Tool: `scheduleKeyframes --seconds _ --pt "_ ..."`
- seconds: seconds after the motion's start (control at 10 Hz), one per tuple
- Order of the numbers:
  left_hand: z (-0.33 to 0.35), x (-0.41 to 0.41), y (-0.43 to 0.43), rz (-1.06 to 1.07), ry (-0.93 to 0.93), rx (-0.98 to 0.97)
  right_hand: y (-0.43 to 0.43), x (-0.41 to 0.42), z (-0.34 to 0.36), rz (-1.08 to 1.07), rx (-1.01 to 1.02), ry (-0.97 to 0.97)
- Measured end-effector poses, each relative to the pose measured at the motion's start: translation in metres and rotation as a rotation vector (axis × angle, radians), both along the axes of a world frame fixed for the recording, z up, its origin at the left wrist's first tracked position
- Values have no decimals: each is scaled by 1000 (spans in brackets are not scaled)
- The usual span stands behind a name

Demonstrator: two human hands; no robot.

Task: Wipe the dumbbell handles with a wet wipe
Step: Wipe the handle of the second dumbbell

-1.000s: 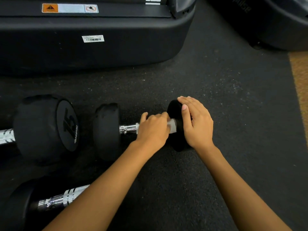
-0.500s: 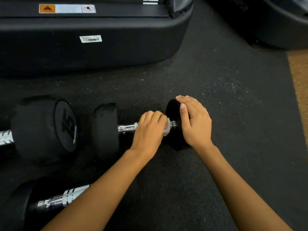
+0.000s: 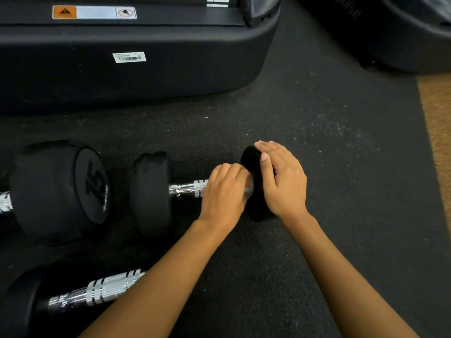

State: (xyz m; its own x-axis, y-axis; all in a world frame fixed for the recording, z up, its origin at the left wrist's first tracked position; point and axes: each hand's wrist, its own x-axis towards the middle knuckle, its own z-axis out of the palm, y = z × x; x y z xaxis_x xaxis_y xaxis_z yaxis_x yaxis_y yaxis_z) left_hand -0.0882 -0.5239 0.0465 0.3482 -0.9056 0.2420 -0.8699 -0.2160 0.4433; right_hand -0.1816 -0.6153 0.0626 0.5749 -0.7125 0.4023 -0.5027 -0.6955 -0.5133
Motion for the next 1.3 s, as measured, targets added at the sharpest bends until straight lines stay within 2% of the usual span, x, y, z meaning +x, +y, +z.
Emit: scheduleKeyframes --seconds 0.2,0.3,0.4,0.5,0.6,0.7,0.8,0.9,1.2,1.3 --pt "-4 7 8 -36 33 -36 -1 0 0 2 3 8" --pt "7 17 5 5 108 105 -1 -1 0 -3 0 10" --pt "14 26 -14 133 183 396 0 0 0 10 -3 -2" --pt "17 22 -33 141 211 548 0 0 0 11 -4 -10" --pt "19 15 -31 40 160 494 -1 -1 -1 16 -6 -13" --pt "16 29 -18 16 192 470 0 -1 0 14 -1 -3" --pt "17 44 -17 43 232 605 0 -1 0 15 4 -5" --pt "22 35 -27 -13 188 657 0 -1 -1 18 3 -6" --pt "22 28 -7 -89 115 440 -1 -1 0 12 5 0" --pt "21 24 -17 -56 77 513 -1 -1 -1 12 3 1"
